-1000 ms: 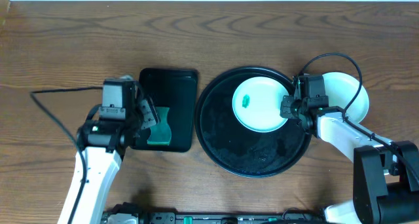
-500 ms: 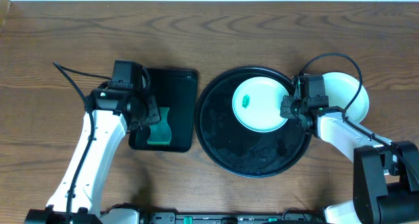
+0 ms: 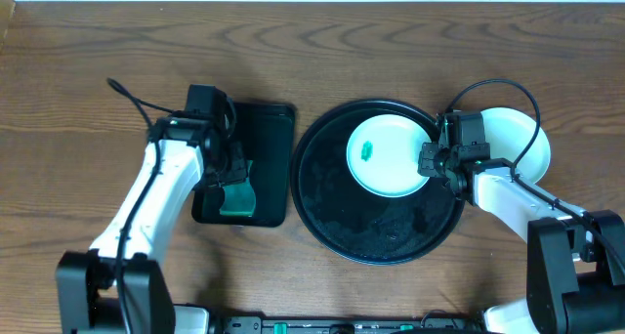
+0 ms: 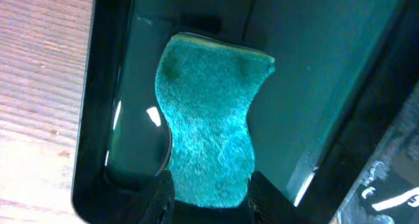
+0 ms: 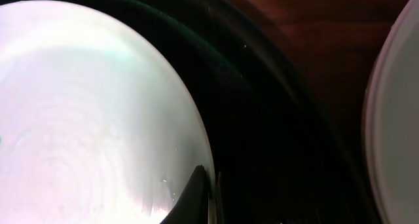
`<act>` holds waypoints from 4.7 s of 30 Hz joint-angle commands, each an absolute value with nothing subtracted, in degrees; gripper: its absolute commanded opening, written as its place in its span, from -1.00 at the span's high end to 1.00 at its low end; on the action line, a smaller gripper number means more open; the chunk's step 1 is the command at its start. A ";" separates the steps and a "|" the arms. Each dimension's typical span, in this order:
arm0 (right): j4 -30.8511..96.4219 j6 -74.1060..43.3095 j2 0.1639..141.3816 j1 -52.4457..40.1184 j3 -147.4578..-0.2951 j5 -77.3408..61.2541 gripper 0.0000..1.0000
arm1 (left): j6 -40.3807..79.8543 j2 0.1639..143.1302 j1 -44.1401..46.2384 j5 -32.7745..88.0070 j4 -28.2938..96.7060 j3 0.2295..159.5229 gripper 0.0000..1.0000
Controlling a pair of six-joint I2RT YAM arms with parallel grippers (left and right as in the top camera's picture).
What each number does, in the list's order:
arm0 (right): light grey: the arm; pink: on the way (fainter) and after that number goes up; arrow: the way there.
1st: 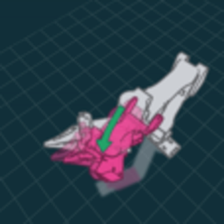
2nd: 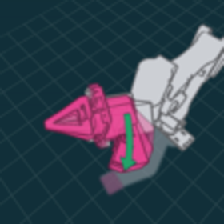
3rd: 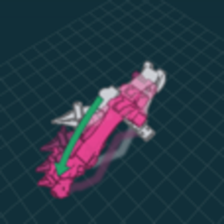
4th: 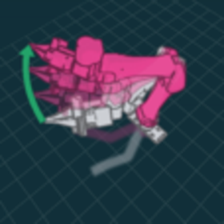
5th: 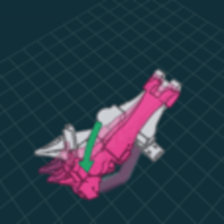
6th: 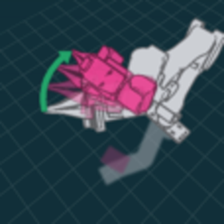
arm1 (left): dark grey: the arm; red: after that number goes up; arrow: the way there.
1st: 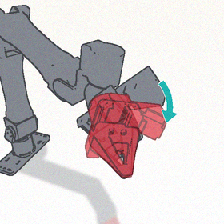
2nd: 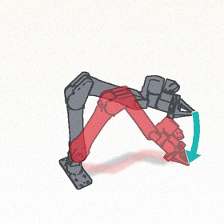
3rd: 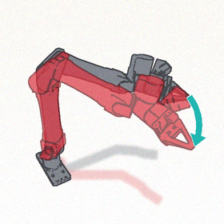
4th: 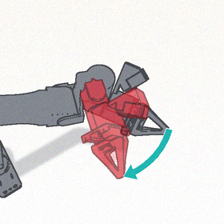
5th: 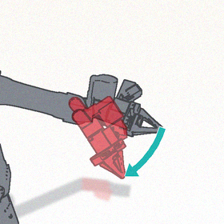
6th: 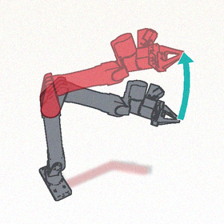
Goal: Clean dirty plates on tray and stack at the side
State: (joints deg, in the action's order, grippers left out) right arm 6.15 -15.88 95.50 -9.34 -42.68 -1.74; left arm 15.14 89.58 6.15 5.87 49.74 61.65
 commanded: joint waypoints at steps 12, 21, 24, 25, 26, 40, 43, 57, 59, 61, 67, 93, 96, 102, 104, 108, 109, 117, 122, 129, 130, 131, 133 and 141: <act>7.01 -15.57 95.72 -8.99 -42.30 -2.42 0.98 | 14.61 94.87 6.24 5.13 48.07 61.69 0.14; 7.01 -15.57 95.72 -8.99 -42.30 -2.42 0.98 | 14.61 95.50 6.24 4.93 46.33 61.08 0.06; 7.01 -15.57 95.72 -8.99 -42.30 -2.42 0.97 | 14.63 95.50 6.24 4.93 46.04 60.34 0.06; 7.01 -15.57 95.72 -8.99 -42.30 -2.42 0.97 | 14.63 95.50 6.24 4.93 45.87 59.99 0.06; 7.01 -15.57 95.72 -8.99 -42.30 -2.42 0.98 | 14.61 95.50 6.24 4.93 45.71 59.68 0.06; 7.01 -15.57 95.72 -8.99 -42.30 -2.42 0.98 | 14.63 95.50 6.24 4.91 44.40 58.76 0.06; 7.01 -15.57 95.72 -8.99 -42.30 -2.42 0.97 | 14.61 95.50 6.24 4.91 44.03 58.41 0.06; 7.01 -15.57 95.72 -8.99 -42.30 -2.42 0.97 | 14.63 95.50 6.24 3.38 36.97 52.73 0.03; 7.01 -15.57 95.72 -8.99 -42.30 -2.42 0.98 | 14.63 95.50 6.24 3.38 36.45 52.18 0.03; 7.01 -15.57 95.72 -8.99 -42.30 -2.42 0.97 | 14.63 95.50 6.24 3.40 35.88 51.62 0.03; 7.03 -15.57 95.72 -8.99 -42.30 -2.42 0.97 | 14.61 95.61 6.24 3.42 35.46 50.98 0.03; 6.98 -15.57 95.72 -8.99 -42.30 -2.42 0.96 | 12.67 96.57 6.17 3.40 40.23 59.11 0.85; 7.01 -15.57 95.72 -8.99 -42.30 -2.42 0.96 | 12.67 94.48 6.17 3.40 40.18 60.62 0.86; 6.96 -15.57 95.72 -8.99 -42.30 -2.42 0.96 | 12.67 88.95 6.17 3.44 39.11 61.82 0.86; 6.94 -15.57 95.72 -8.99 -42.30 -2.42 0.96 | 12.67 87.18 6.17 3.46 38.92 61.80 0.85; 6.94 -15.57 95.72 -8.99 -42.30 -2.42 0.96 | 12.67 84.97 6.17 3.46 38.74 61.80 0.86; 6.96 -15.57 95.72 -8.99 -42.30 -2.42 0.96 | 12.67 84.75 6.17 3.46 38.65 61.80 0.85; 6.96 -15.57 95.72 -8.99 -42.30 -2.42 0.96 | 12.71 85.45 6.20 3.53 38.06 61.28 0.85; 6.96 -15.57 95.72 -8.99 -42.30 -2.42 0.96 | 12.69 86.54 6.20 6.11 34.44 58.24 0.85; 7.01 -15.57 95.72 -8.99 -42.30 -2.42 0.96 | 12.71 89.67 6.20 7.16 30.39 55.86 0.85; 7.01 -15.57 95.72 -8.99 -42.30 -2.42 0.96 | 12.71 90.45 6.20 7.31 30.04 55.55 0.85; 7.01 -15.57 95.72 -8.99 -42.30 -2.42 0.96 | 12.71 91.07 6.20 7.31 29.95 55.44 0.85; 6.98 -15.57 95.72 -8.99 -42.30 -2.42 0.96 | 12.69 92.90 6.20 7.31 29.78 55.33 0.85; 6.98 -15.57 95.72 -8.99 -42.30 -2.42 0.96 | 12.69 97.30 6.20 7.31 28.58 55.35 0.37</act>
State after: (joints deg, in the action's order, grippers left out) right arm 6.24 -15.88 95.50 -9.34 -42.68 -1.74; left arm 13.30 97.43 6.46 7.18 28.86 55.81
